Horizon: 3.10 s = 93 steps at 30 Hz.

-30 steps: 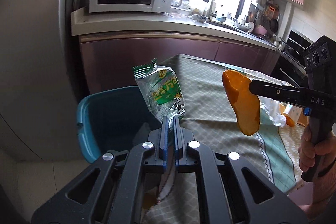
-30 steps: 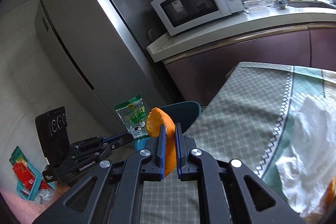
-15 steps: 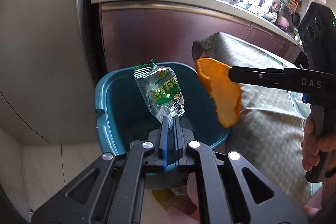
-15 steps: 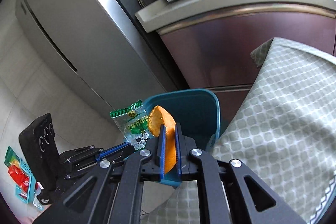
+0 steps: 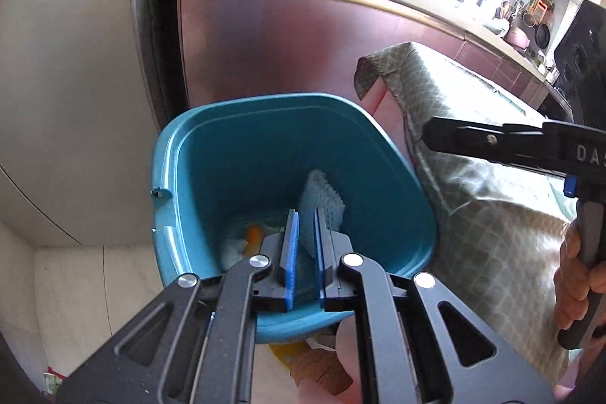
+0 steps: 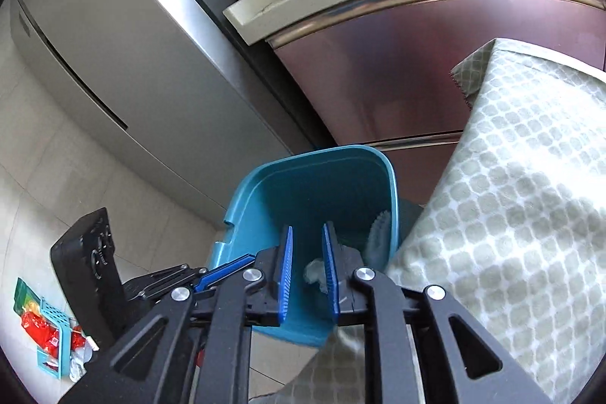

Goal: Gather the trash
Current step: 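Carry wrapper and peel over the teal bin while both tools open to release them, then close the left tool on the crumpled white tissue while the right tool grasps the blue-dotted paper cup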

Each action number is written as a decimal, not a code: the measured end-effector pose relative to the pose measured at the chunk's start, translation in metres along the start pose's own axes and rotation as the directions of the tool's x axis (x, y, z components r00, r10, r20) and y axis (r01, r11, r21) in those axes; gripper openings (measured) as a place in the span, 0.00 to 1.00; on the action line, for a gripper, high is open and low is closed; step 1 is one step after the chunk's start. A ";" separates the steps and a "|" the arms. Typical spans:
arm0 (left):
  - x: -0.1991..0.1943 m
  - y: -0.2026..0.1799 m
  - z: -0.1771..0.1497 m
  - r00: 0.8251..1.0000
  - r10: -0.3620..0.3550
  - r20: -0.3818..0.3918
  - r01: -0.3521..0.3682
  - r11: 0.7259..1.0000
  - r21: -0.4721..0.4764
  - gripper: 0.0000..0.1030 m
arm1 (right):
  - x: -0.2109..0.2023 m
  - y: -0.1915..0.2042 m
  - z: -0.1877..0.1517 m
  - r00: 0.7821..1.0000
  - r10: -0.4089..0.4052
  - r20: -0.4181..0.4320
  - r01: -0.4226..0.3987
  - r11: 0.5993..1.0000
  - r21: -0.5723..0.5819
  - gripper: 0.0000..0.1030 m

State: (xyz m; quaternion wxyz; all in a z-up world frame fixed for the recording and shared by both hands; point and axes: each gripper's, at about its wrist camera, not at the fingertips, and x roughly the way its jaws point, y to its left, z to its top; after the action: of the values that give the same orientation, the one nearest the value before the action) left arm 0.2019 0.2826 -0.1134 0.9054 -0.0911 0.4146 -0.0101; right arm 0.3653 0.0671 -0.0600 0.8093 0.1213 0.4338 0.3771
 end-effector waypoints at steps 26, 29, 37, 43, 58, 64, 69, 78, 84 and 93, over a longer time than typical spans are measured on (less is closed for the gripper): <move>-0.059 -0.227 -0.004 0.922 -0.384 0.050 0.352 0.885 0.305 0.57 | -0.276 -0.085 -0.132 0.862 -0.339 0.376 0.323 0.940 0.108 0.56; -0.047 -0.251 -0.009 0.918 -0.397 0.010 0.374 0.872 0.316 0.57 | -0.296 -0.107 -0.146 0.839 -0.386 0.382 0.344 0.922 0.177 0.57; -0.015 -0.293 -0.002 0.925 -0.378 -0.050 0.375 0.877 0.300 0.60 | -0.313 -0.159 -0.164 0.817 -0.443 0.369 0.347 0.889 0.299 0.61; 0.002 -0.298 0.002 0.929 -0.358 -0.092 0.369 0.888 0.274 0.60 | -0.306 -0.177 -0.165 0.833 -0.419 0.361 0.313 0.896 0.316 0.62; 0.034 -0.308 -0.003 0.915 -0.360 -0.182 0.395 0.890 0.229 0.20 | -0.290 -0.184 -0.158 0.864 -0.374 0.337 0.277 0.912 0.303 0.52; 0.024 -0.307 -0.008 0.911 -0.376 -0.169 0.408 0.881 0.238 0.03 | -0.290 -0.182 -0.161 0.870 -0.361 0.337 0.261 0.915 0.306 0.26; 0.003 -0.297 -0.010 0.903 -0.409 -0.132 0.429 0.870 0.243 0.02 | -0.294 -0.176 -0.163 0.868 -0.344 0.357 0.246 0.924 0.292 0.18; -0.032 -0.261 -0.020 0.887 -0.450 -0.097 0.460 0.856 0.234 0.02 | -0.297 -0.171 -0.165 0.877 -0.330 0.349 0.232 0.927 0.295 0.24; -0.037 -0.243 -0.029 0.896 -0.433 -0.099 0.444 0.864 0.239 0.02 | -0.298 -0.175 -0.159 0.860 -0.359 0.362 0.248 0.915 0.317 0.50; -0.031 -0.234 -0.030 0.898 -0.428 -0.106 0.441 0.871 0.218 0.02 | -0.284 -0.192 -0.141 0.869 -0.383 0.315 0.251 0.888 0.386 0.62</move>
State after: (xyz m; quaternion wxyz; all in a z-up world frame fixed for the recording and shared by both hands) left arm 0.1724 0.0506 -0.0689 0.8726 -0.0728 0.4039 -0.2649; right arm 0.2547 -0.2863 -0.0710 0.8971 0.2533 0.3389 0.1274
